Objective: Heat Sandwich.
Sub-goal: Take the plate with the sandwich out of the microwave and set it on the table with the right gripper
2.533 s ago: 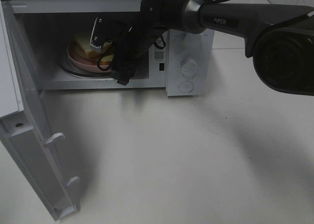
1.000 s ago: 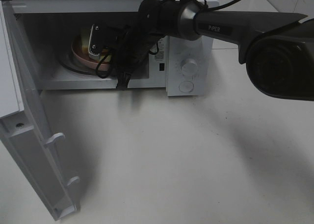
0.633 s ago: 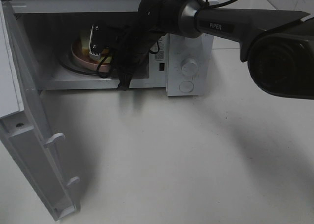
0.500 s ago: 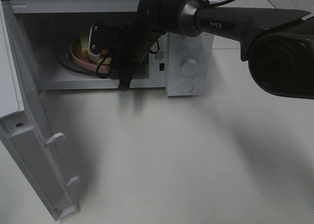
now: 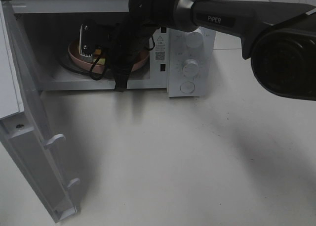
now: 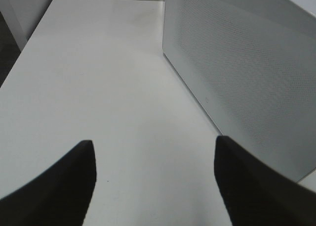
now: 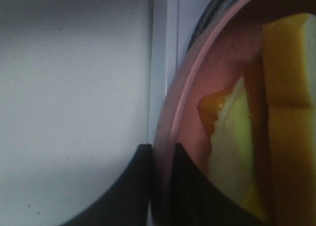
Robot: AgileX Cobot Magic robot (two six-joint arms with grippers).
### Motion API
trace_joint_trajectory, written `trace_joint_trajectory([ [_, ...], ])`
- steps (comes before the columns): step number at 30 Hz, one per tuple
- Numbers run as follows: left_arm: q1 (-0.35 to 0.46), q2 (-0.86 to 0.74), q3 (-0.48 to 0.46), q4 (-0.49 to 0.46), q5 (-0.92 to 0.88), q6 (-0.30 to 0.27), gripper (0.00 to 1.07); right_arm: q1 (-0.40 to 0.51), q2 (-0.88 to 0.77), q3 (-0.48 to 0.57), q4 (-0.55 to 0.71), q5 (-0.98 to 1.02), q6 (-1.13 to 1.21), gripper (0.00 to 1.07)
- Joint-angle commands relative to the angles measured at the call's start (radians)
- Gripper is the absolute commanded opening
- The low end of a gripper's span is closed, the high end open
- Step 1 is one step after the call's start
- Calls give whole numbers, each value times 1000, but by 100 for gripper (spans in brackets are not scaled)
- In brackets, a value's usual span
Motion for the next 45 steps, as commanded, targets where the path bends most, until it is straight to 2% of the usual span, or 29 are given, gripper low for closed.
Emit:
trace_joint_trajectory([
  [1,2,-6,1,-4,-16,1,65,11,-25,5,-25,30,46,0],
  [13,2,-6,1,-4,-16,1,65,46,-57,6,-98,61,90,0],
  [21,2,-6,1,-4,-16,1,65,58,-106,62,-127,19,94,0],
  [25,2,-6,1,-4,-16,1,65,70,-173,194,-149,-88,94,0],
  [27,2,-6,1,-4,-16,1,65,73,-189,213,-151,-112,94,0],
  [34,2,-6,1,-4,-16,1,65,101,-287,376,-173,-203,93,0],
  [45,2,-6,1,-4,-16,1,65,139,-375,521,-176,-240,93,0],
])
